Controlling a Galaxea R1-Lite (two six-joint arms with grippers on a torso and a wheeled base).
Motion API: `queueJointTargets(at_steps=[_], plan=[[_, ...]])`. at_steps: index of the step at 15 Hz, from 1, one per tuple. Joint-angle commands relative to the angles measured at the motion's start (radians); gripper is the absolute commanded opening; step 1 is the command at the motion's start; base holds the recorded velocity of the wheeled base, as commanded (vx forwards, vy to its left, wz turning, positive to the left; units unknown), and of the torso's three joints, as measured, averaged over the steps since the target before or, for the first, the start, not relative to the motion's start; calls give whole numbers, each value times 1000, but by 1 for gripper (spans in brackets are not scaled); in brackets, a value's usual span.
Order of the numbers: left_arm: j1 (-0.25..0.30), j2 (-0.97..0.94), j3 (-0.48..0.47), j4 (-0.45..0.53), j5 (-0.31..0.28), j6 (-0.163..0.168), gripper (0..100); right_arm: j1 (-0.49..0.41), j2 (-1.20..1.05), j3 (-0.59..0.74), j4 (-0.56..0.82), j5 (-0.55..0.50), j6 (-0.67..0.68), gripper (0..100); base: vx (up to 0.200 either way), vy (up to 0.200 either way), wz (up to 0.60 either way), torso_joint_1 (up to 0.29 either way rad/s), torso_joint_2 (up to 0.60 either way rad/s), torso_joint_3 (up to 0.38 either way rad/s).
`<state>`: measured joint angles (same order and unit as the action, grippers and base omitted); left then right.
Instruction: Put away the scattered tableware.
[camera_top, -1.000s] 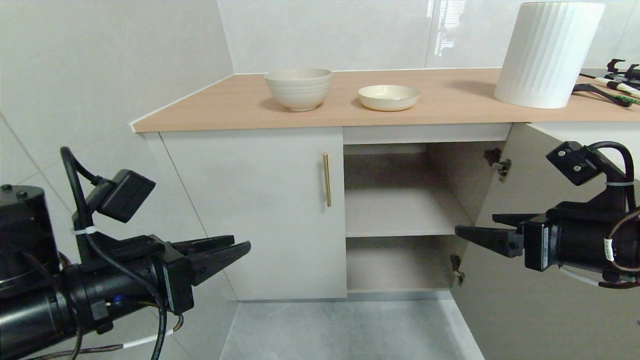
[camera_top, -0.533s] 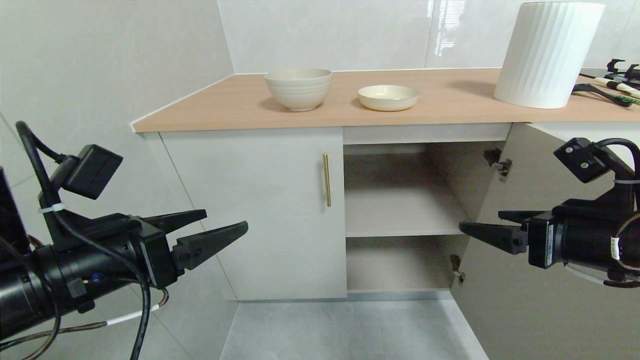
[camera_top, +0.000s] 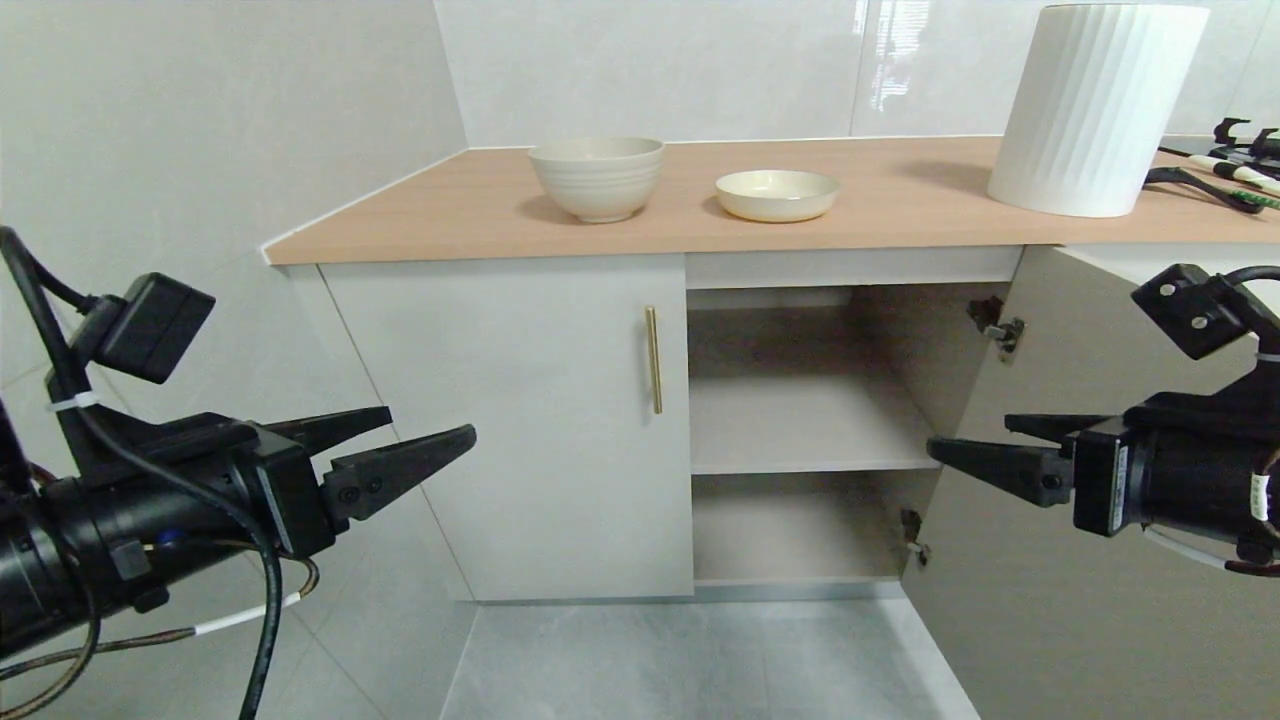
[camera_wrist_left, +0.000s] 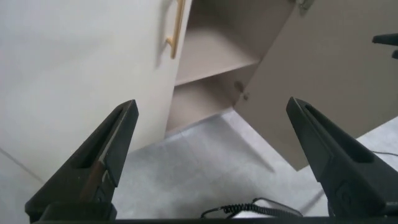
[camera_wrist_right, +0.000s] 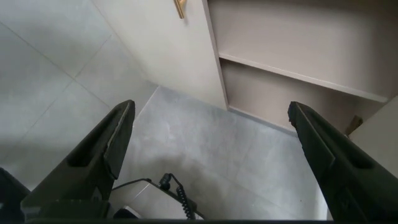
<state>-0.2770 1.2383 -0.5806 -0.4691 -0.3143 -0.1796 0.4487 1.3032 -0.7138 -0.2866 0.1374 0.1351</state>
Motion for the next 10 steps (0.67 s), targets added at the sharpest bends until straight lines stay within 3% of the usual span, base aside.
queueJointTargets(at_steps=[1, 3, 10], plan=[[19, -13, -24, 32, 1, -9, 100, 1, -4, -1, 0, 1, 0, 100, 200, 0, 0, -7, -2, -2], [21, -20, -30, 46, 1, -31, 100, 1, -4, 1, 0, 1, 0, 100, 0, 0, 0, 0, 0, 0], [47, -37, -42, 63, 0, -32, 100, 1, 1, 1, 0, 1, 0, 100, 0, 0, 0, 0, 0, 0]])
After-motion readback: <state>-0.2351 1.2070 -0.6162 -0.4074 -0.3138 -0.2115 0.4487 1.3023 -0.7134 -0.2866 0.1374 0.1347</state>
